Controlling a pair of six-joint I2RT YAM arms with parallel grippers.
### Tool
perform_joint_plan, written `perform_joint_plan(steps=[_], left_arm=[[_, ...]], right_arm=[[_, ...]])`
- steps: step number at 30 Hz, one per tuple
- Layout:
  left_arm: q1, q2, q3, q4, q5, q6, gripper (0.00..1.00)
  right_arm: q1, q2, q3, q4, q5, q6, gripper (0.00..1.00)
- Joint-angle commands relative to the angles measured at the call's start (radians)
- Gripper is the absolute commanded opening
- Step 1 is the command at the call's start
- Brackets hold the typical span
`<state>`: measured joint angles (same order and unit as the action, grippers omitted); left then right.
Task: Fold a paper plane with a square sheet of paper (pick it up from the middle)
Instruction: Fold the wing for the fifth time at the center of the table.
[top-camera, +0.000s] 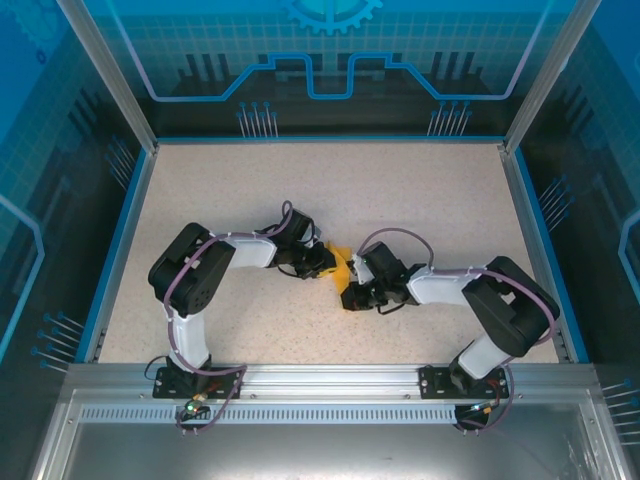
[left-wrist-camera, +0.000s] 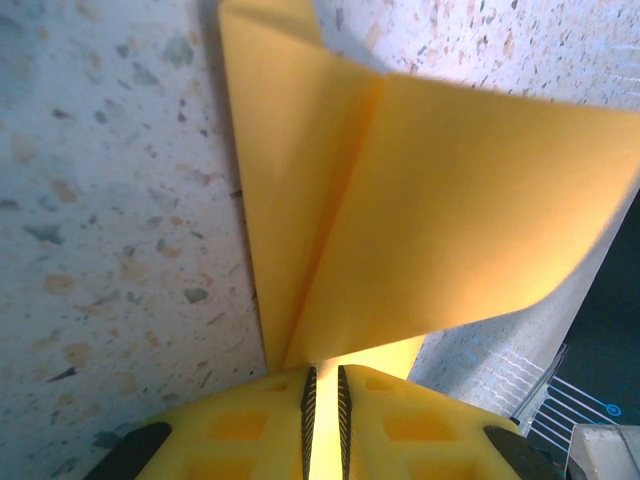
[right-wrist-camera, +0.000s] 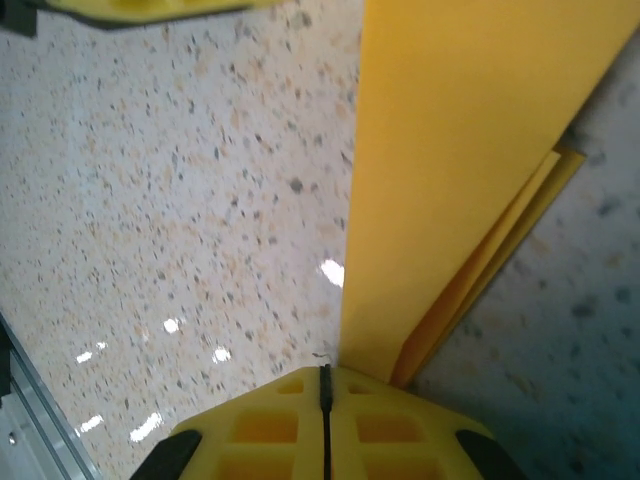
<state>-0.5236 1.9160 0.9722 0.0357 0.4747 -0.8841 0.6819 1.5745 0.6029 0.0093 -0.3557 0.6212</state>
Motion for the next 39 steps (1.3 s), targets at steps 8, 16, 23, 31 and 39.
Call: perform_joint_plan(steps=[8, 16, 23, 31, 39], left_arm=[[0.010, 0.081, 0.019, -0.159, -0.136, 0.013, 0.18], [0.008, 0.083, 0.057, -0.144, -0.084, 0.067, 0.18], [-0.021, -0.031, 0.025, 0.000, 0.036, 0.175, 0.20], [-0.053, -0.056, -0.040, 0.089, 0.047, 0.162, 0.20], [-0.056, -0.045, -0.048, 0.127, 0.063, 0.155, 0.20]], right_arm=[[0.021, -0.034, -0.067, -0.209, -0.022, -0.025, 0.08], [0.018, -0.043, -0.055, -0.227, 0.004, -0.029, 0.09], [0.015, -0.006, -0.025, -0.232, 0.032, -0.018, 0.08], [-0.010, 0.033, 0.020, -0.234, 0.038, -0.053, 0.09], [-0.047, 0.049, 0.073, -0.231, -0.010, -0.113, 0.09]])
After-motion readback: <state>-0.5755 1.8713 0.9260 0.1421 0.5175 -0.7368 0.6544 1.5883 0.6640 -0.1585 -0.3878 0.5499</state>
